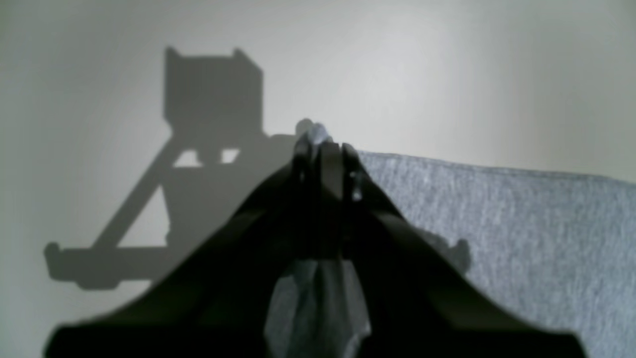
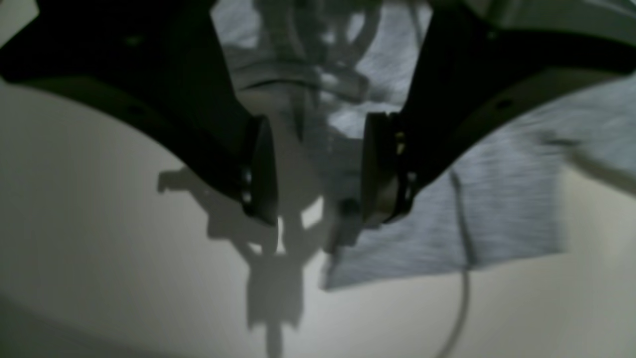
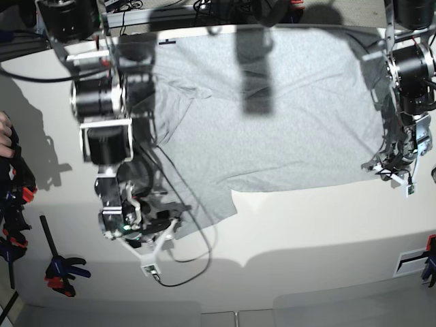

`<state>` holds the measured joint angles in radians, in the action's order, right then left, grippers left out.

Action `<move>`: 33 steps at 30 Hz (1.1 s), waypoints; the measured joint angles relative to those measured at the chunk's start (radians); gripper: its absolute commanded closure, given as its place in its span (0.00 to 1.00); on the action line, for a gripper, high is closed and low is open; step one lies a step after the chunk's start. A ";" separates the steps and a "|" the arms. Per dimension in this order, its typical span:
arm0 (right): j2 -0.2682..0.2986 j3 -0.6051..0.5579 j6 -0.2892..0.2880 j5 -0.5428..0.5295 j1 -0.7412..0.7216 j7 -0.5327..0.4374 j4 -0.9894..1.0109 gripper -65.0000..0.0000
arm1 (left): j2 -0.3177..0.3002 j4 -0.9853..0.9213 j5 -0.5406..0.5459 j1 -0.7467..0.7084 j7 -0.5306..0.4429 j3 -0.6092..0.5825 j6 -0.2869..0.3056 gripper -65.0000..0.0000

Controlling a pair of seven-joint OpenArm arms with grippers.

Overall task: Fold the T-shirt properly
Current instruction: 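Move the right gripper to the shirt's side edge near the hem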

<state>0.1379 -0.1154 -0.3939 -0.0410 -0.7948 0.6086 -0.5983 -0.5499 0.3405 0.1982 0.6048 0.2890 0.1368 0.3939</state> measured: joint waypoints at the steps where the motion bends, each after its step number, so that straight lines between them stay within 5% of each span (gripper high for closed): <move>1: 0.000 0.000 0.000 0.021 -0.027 -0.006 0.060 0.59 | -0.001 0.000 0.000 0.000 0.001 0.000 0.000 1.00; 6: 0.004 0.000 0.001 0.045 -0.066 -0.024 0.212 0.59 | -0.001 0.000 0.000 -0.001 -0.004 0.000 0.000 1.00; 17: 0.009 0.005 -0.003 0.066 0.024 -0.063 0.210 0.59 | -0.002 0.000 -0.001 -0.001 -0.004 0.000 0.000 1.00; 19: 0.009 0.005 -0.007 0.066 0.027 -0.067 0.209 0.66 | -0.001 0.000 -0.001 -0.001 -0.004 0.000 0.000 1.00; 23: 0.008 0.004 -0.003 0.059 0.028 -0.077 0.209 1.00 | 0.000 0.000 -0.001 -0.001 -0.005 0.000 0.000 1.00; 33: 0.006 0.004 -0.001 0.050 0.038 -0.076 0.182 1.00 | 0.001 0.000 -0.001 -0.002 -0.020 0.000 0.000 1.00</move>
<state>0.1440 -0.1112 -0.3950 0.0086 -0.7570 0.5323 -0.4160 -0.5491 0.3405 0.1974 0.6029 0.2687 0.1368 0.3935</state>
